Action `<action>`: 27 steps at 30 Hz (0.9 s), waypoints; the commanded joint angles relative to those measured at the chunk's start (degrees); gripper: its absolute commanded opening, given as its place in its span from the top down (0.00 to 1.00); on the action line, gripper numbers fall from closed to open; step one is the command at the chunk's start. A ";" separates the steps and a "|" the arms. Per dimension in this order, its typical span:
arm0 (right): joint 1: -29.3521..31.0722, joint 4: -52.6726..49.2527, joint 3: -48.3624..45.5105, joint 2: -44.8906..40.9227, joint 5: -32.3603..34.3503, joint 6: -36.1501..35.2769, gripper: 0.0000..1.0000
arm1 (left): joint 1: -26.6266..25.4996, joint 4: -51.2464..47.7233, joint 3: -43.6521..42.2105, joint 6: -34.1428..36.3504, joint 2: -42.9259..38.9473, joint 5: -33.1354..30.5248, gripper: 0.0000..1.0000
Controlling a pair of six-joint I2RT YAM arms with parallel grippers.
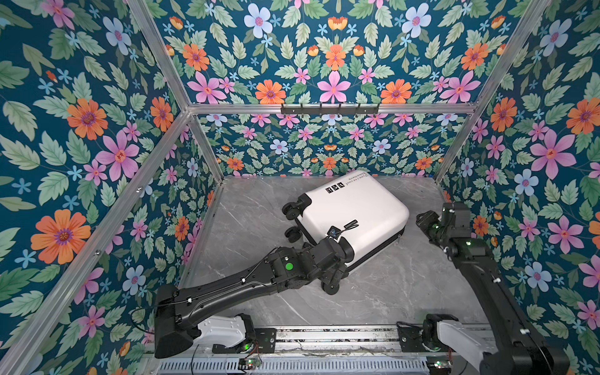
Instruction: Pack the luggage
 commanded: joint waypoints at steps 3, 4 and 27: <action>-2.98 0.43 8.70 12.53 -10.58 2.84 0.50 | 0.49 -3.19 -1.69 -3.77 1.19 -4.88 0.04; -2.98 1.17 9.87 14.89 -11.86 2.58 0.51 | 1.00 -3.87 -2.42 -4.75 1.34 -6.18 0.04; 1.07 4.46 -14.98 -11.89 -12.57 -2.18 0.51 | 33.40 13.02 4.45 -1.66 12.25 2.92 0.07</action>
